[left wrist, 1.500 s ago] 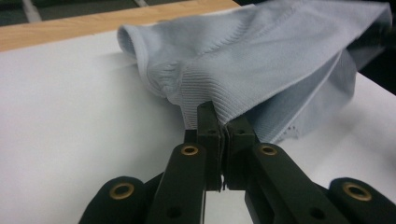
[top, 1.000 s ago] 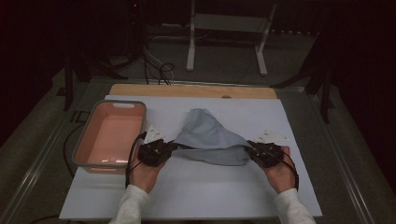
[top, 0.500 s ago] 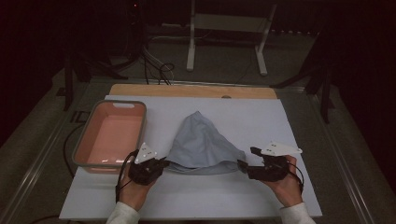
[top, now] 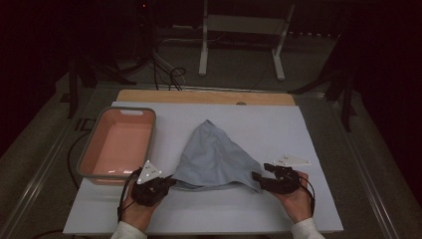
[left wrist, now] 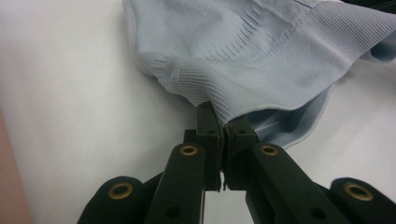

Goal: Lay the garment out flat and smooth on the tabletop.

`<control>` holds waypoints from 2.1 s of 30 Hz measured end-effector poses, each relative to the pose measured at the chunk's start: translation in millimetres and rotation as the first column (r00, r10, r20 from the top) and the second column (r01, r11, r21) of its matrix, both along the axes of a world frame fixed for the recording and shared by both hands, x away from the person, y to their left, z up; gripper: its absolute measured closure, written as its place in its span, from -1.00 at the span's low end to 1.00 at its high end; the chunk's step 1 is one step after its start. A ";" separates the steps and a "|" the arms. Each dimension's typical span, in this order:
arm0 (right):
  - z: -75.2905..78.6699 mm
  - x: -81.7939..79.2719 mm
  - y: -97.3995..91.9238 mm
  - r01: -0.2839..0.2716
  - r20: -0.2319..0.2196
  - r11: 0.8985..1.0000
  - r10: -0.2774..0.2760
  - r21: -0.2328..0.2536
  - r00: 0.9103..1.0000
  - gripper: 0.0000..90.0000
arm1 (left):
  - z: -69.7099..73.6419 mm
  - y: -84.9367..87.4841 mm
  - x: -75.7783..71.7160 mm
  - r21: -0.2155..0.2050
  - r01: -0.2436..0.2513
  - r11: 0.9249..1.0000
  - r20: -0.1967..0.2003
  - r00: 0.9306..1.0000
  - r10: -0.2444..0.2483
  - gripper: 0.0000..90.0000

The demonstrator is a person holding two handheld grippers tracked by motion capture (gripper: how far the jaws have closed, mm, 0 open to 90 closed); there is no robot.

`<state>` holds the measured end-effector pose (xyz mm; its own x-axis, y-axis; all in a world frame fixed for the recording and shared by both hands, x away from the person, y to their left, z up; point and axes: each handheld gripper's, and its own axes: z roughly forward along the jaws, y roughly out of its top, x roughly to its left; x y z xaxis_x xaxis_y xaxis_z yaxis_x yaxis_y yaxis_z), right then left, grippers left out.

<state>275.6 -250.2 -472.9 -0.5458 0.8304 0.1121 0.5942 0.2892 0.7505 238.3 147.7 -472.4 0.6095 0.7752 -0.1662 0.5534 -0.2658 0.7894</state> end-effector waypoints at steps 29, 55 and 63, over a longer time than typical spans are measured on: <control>-6.2 10.2 3.9 0.060 0.000 0.988 -0.061 -0.142 0.998 0.70 | -15.3 9.6 -16.3 -0.031 0.045 0.999 -0.072 0.996 -0.047 0.51; -26.5 5.8 9.1 0.032 -0.125 0.997 -0.041 -0.067 0.991 0.98 | -35.3 -17.2 11.3 0.055 0.045 0.997 -0.121 0.992 -0.038 0.90; -13.3 -6.8 -4.6 0.041 -0.082 0.997 -0.047 -0.063 0.996 1.00 | -22.8 -12.8 -2.6 0.039 0.065 0.997 -0.095 0.994 -0.061 0.95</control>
<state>268.8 -254.7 -486.2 -0.4994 0.8601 0.1042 0.6672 0.3051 0.6795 235.7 134.9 -495.2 0.6406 0.7432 -0.1932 0.6057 -0.3344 0.7220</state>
